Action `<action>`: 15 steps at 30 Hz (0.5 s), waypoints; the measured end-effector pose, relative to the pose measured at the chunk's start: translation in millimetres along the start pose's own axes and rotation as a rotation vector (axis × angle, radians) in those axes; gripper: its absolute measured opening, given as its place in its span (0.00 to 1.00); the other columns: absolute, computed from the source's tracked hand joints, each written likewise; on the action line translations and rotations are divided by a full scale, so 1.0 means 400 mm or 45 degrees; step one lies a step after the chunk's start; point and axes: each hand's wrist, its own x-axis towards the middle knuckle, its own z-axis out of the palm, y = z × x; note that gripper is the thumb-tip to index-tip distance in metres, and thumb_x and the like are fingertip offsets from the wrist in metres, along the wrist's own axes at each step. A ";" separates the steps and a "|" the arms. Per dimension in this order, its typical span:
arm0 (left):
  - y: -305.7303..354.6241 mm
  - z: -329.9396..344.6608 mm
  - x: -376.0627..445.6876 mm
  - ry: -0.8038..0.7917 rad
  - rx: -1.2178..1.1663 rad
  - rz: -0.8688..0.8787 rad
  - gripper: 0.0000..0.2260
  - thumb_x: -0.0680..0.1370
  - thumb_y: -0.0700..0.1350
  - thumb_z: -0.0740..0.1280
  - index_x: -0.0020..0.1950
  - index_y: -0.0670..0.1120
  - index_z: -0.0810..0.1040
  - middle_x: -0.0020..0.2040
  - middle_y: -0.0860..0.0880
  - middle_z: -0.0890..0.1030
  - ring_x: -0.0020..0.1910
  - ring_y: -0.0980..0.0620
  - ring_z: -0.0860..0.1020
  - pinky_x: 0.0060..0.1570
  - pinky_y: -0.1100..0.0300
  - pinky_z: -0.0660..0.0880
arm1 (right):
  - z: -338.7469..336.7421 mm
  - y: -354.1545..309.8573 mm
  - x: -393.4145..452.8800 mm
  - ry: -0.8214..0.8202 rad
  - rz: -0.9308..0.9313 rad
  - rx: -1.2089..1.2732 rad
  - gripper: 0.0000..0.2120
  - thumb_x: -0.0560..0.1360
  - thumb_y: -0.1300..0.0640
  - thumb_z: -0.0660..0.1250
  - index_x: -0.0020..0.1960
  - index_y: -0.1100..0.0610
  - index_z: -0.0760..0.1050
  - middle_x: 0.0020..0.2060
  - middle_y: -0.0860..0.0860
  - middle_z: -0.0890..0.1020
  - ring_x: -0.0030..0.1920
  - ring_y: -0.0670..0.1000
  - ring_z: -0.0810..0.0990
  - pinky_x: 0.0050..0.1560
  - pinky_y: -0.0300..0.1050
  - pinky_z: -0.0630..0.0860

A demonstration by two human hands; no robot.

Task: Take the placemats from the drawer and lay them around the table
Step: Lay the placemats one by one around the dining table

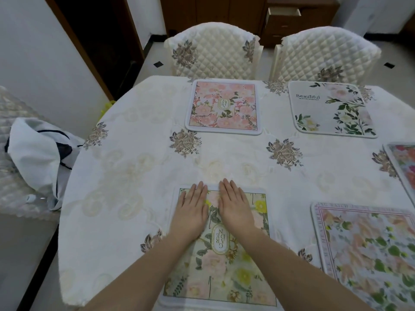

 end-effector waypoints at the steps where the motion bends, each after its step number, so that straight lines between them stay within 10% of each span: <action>1: -0.001 0.002 0.007 0.001 0.005 0.036 0.25 0.83 0.52 0.50 0.79 0.45 0.61 0.79 0.49 0.62 0.77 0.50 0.61 0.74 0.49 0.52 | 0.008 -0.001 -0.001 0.006 0.011 0.002 0.27 0.81 0.49 0.44 0.78 0.58 0.59 0.77 0.53 0.62 0.77 0.52 0.58 0.77 0.50 0.48; 15: -0.021 0.011 0.034 -0.048 0.077 0.244 0.27 0.83 0.56 0.48 0.81 0.48 0.54 0.81 0.51 0.54 0.80 0.54 0.52 0.76 0.49 0.48 | 0.014 0.025 -0.015 0.062 0.076 -0.006 0.27 0.82 0.47 0.48 0.79 0.56 0.57 0.78 0.51 0.60 0.78 0.49 0.55 0.77 0.50 0.49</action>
